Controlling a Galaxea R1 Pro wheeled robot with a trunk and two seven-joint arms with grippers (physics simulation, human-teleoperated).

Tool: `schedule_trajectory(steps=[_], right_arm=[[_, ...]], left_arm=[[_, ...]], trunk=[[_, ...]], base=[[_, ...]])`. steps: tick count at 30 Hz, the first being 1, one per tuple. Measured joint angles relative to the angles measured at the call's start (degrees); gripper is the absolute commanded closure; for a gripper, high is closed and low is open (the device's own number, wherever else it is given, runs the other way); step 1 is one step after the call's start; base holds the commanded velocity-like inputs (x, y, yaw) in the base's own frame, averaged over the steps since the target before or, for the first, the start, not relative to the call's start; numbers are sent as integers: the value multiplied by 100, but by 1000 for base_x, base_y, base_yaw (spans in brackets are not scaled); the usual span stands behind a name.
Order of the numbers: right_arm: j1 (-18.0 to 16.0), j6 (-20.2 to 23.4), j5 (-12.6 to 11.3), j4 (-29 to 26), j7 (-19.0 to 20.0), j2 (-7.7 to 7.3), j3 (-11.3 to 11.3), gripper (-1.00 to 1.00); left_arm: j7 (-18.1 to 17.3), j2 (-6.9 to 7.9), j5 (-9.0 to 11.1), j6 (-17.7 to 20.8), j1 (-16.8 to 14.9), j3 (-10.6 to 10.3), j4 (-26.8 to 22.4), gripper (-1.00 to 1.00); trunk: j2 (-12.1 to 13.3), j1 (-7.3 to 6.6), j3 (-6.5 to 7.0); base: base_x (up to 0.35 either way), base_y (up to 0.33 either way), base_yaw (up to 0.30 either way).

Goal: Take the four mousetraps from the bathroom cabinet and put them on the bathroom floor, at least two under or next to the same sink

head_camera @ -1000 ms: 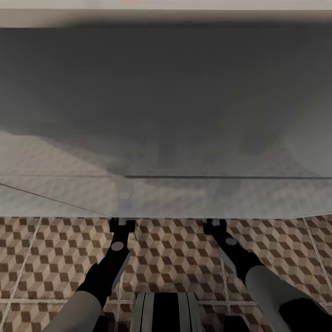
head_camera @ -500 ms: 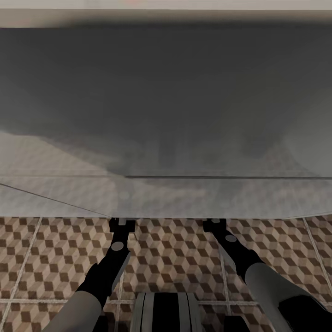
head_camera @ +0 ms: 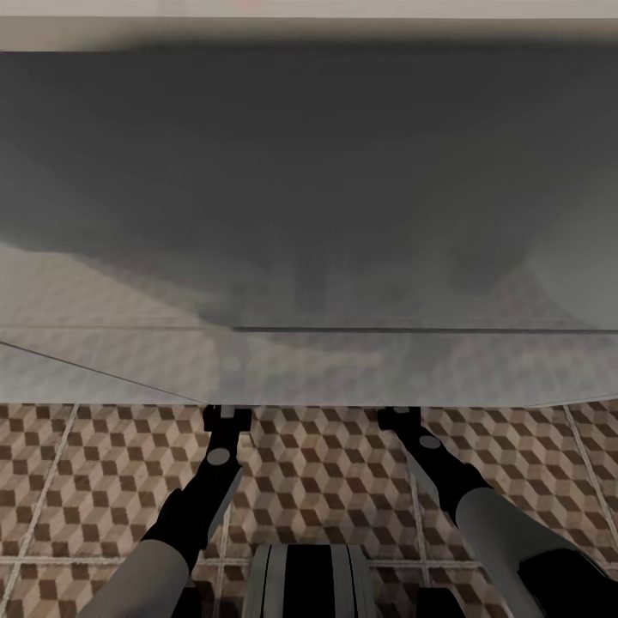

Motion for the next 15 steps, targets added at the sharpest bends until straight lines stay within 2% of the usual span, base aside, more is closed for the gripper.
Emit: schedule_trajectory(steps=[9,11,15], right_arm=[[-11,0,1,-11,0,0,-3,100],[-11,0,-1,-11,-1,0,-3,100],[-10,0,-3,-11,-1,0,-3,100]], left_arm=[[-4,0,33,15,-81,8,-6,100],[-14,3,90,19,-114,9,-3,100],[-221,26,406,61,-222,26,3,100]], trunk=[[0,0,0],[0,0,0],[0,0,0]], base=[[0,0,0],[0,0,0],[0,0,0]])
